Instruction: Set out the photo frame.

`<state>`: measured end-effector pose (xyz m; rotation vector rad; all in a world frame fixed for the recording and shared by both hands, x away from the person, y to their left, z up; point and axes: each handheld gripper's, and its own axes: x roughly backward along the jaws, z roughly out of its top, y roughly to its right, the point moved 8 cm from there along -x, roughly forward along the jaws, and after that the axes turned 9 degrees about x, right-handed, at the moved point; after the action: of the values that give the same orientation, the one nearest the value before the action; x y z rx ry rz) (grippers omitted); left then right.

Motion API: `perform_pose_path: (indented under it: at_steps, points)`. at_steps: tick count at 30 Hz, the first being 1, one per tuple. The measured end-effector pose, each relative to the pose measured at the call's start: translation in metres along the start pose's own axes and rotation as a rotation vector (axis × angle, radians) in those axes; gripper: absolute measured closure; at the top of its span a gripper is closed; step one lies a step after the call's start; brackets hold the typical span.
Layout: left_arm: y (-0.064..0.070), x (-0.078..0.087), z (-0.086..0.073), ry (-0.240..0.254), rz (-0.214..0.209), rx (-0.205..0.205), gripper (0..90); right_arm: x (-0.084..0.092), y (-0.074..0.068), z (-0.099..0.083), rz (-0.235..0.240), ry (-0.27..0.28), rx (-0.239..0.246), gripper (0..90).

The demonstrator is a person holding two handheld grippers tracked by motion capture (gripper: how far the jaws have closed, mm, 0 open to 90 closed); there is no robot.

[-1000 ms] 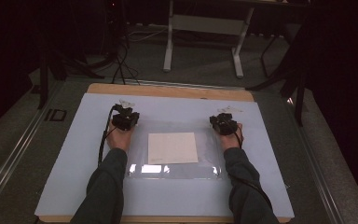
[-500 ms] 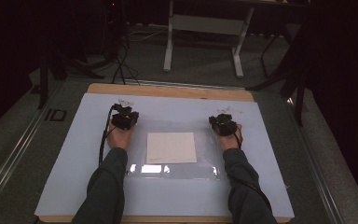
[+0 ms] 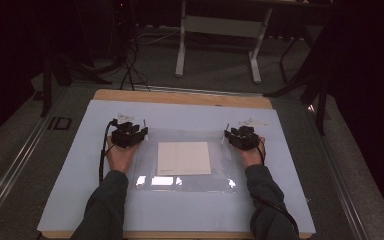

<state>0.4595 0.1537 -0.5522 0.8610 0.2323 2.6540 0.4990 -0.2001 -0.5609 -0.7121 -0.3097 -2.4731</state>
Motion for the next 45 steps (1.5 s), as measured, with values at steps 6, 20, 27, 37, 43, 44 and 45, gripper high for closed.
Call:
perform_pose_path:
  at_steps: [6,20,27,37,43,44,45]
  points:
    - [0.013,0.015,-0.002,0.029,-0.016,-0.085,56.6,0.004,0.002,0.008,-0.005,0.028,0.01,61.2]
    - [-0.004,-0.01,0.02,0.065,-0.017,0.01,67.8,-0.003,0.011,0.017,-0.037,0.036,-0.015,67.6]
    - [-0.002,-0.023,0.023,0.048,-0.012,-0.006,70.7,-0.009,0.008,0.017,-0.027,0.032,-0.009,75.7]
    - [-0.008,-0.034,0.024,0.011,0.037,-0.014,78.0,-0.015,0.003,0.021,-0.029,0.019,-0.019,83.2]
    - [-0.009,-0.037,0.024,-0.003,0.013,-0.015,83.2,-0.016,0.004,0.021,-0.022,0.016,-0.027,84.2]
    - [-0.009,-0.037,0.024,-0.004,0.011,-0.015,83.3,-0.016,0.004,0.021,-0.019,0.018,-0.03,84.1]
    - [-0.009,-0.037,0.024,-0.005,0.011,-0.015,83.5,-0.016,0.004,0.021,-0.02,0.018,-0.033,84.2]
